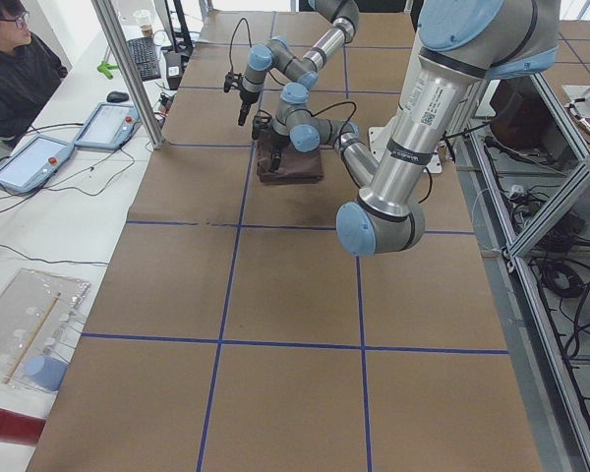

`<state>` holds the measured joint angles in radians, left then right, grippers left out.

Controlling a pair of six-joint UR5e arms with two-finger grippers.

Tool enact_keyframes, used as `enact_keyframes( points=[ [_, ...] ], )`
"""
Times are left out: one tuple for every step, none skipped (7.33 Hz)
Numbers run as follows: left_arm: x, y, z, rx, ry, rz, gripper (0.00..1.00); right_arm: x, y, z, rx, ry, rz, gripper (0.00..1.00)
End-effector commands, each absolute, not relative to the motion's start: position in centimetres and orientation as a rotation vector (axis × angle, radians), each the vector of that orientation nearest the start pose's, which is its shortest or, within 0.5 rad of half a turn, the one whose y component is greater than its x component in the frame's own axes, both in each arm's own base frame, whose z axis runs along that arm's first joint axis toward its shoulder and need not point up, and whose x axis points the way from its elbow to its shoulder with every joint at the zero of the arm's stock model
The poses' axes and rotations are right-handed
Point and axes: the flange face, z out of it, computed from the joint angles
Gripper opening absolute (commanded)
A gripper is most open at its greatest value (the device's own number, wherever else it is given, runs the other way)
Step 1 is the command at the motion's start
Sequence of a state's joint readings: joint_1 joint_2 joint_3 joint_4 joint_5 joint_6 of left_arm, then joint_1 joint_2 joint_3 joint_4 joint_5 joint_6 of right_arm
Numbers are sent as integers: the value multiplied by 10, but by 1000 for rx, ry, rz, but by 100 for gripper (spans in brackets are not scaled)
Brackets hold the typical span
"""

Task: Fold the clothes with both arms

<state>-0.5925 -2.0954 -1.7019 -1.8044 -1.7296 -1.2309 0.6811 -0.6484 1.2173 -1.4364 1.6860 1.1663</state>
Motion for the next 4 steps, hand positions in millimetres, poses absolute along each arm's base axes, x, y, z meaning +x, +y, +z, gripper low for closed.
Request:
enact_keyframes(
  points=[
    [520,-472,294,218,810,-188,100,-531,-599,211,262,-712,198,100],
    [533,-480,299,208,788,-192,100,-525,-594,218,264,-714,198,100],
    [536,-482,300,206,783,-192,100,-523,-593,224,261,-711,199,100],
    [539,-485,307,200,771,-193,100,-523,-593,224,262,-710,196,100]
  ],
)
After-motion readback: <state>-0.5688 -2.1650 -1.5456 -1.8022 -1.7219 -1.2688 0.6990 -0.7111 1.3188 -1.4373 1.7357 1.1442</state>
